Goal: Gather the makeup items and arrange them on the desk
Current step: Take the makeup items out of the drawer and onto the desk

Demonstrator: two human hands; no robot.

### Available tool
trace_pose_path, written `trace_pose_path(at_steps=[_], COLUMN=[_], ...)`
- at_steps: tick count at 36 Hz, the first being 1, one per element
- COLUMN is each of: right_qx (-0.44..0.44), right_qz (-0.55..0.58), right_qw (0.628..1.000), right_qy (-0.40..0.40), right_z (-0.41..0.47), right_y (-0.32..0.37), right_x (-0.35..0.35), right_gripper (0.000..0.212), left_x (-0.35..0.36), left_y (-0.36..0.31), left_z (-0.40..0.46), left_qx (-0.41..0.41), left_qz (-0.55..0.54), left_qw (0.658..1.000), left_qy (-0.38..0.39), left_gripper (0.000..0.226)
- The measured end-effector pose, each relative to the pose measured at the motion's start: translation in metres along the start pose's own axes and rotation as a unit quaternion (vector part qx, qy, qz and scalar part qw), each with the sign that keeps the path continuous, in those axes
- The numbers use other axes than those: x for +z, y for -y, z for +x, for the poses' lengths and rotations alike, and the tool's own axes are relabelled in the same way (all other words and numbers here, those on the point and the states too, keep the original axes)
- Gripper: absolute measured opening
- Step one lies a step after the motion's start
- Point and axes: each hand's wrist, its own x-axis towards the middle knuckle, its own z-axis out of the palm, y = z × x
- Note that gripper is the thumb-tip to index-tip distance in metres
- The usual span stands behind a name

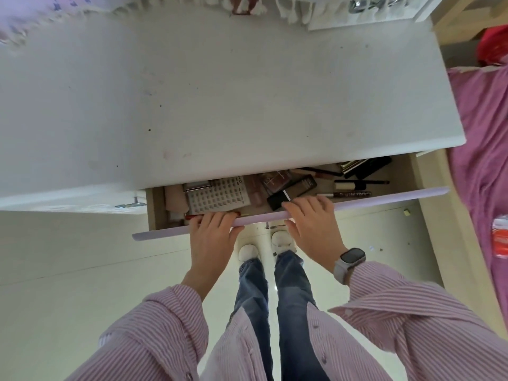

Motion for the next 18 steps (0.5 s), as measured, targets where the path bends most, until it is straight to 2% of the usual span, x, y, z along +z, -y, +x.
trace_pose_path(at_steps=[2, 9, 12, 15, 18], right_qx=[0.004, 0.034, 0.017, 0.003, -0.005], right_qz=[-0.018, 0.006, -0.003, -0.003, 0.001], right_qw=[0.999, 0.999, 1.0, 1.0, 1.0], right_qy=[0.026, 0.026, 0.016, 0.016, 0.025], right_z=[0.003, 0.005, -0.006, -0.023, -0.037], right_y=[-0.001, 0.006, 0.005, 0.008, 0.009], right_x=[0.002, -0.003, -0.002, -0.004, -0.005], right_gripper=[0.031, 0.028, 0.031, 0.039, 0.045], left_x=[0.0, -0.005, -0.005, -0.01, -0.011], left_y=[0.0, -0.005, -0.004, -0.007, -0.011], left_z=[0.0, -0.001, -0.01, -0.025, -0.038], left_qx=[-0.005, -0.008, 0.007, 0.023, 0.037], left_qz=[-0.005, -0.03, -0.032, -0.037, -0.037], left_qw=[1.0, 1.0, 0.999, 0.999, 0.998], left_qy=[-0.006, -0.002, -0.021, -0.013, -0.022], left_gripper=[0.017, 0.019, 0.016, 0.03, 0.022])
